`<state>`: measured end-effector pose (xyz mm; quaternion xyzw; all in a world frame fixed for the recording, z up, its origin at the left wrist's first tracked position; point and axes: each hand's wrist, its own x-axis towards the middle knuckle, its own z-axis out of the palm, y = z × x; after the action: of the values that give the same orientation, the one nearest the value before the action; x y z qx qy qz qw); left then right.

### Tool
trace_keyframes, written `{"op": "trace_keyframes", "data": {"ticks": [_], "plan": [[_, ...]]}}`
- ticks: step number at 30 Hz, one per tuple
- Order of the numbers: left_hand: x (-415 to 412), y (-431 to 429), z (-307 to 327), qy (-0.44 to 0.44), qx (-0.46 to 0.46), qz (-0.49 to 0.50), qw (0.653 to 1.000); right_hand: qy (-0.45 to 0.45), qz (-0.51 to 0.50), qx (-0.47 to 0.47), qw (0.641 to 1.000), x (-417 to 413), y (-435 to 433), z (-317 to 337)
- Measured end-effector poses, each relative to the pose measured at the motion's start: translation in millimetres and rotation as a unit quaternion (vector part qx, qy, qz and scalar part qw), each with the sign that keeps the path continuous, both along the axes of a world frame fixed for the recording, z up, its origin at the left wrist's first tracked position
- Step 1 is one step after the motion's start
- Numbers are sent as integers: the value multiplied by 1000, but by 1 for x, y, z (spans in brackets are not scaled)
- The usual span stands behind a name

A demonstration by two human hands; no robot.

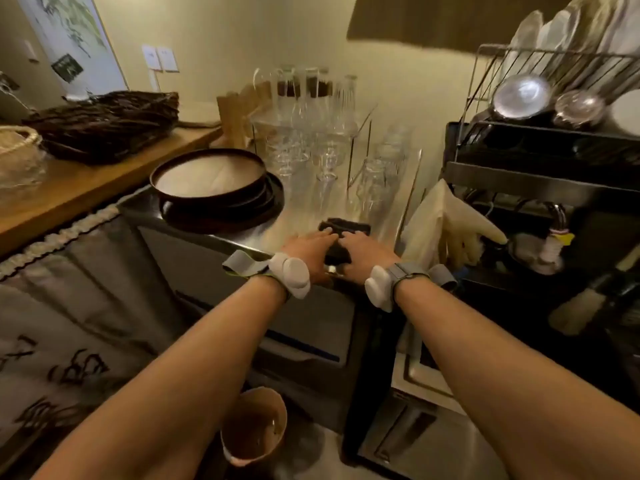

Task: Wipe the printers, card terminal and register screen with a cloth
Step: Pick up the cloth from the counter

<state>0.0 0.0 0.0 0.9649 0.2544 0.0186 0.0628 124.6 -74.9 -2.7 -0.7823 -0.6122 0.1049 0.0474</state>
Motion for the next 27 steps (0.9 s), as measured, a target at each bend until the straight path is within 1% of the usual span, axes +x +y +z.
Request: {"op": "trace_keyframes", "data": {"ticks": [1,3,4,6,8,9,11,13,15,17,19,22,23,25,27], "plan": [[8,5,-10,48,-6,11,999,-4,6,-30,1000,5,6,-10],[13,12,-26,67,-4,27,997,-4,13,-40,999,9,9,-25],[13,15,-31,44,11,33,998,-10,8,-26,1000,9,9,-32],[12,17,-33,-13,58,27,998,-54,-1,20,998,5,9,-35],[5,14,-26,-34,71,36,996,-93,1,54,994,-4,10,-27],[-3,10,-23,-31,65,51,996,-92,3,51,994,-13,9,-20],[-27,-1,-18,-39,15,87,995,-51,5,32,998,-32,3,-9],[-66,-16,-10,-55,-54,120,990,33,7,13,999,-64,-6,0],[-123,-37,-2,-81,-94,158,980,94,30,7,995,-113,-17,8],[-193,-62,7,-105,-121,203,966,128,64,-6,990,-176,-27,16],[-265,-85,16,-124,-153,253,947,153,103,-21,983,-243,-36,23],[-357,-117,29,-153,-185,315,918,203,150,-17,968,-329,-47,32],[-366,-119,33,-172,-193,324,910,222,148,-9,964,-338,-46,36],[-423,-139,47,-228,-210,377,873,269,170,-6,948,-391,-51,47],[-469,-153,58,-303,-237,437,813,351,183,-10,918,-432,-56,59]]}}
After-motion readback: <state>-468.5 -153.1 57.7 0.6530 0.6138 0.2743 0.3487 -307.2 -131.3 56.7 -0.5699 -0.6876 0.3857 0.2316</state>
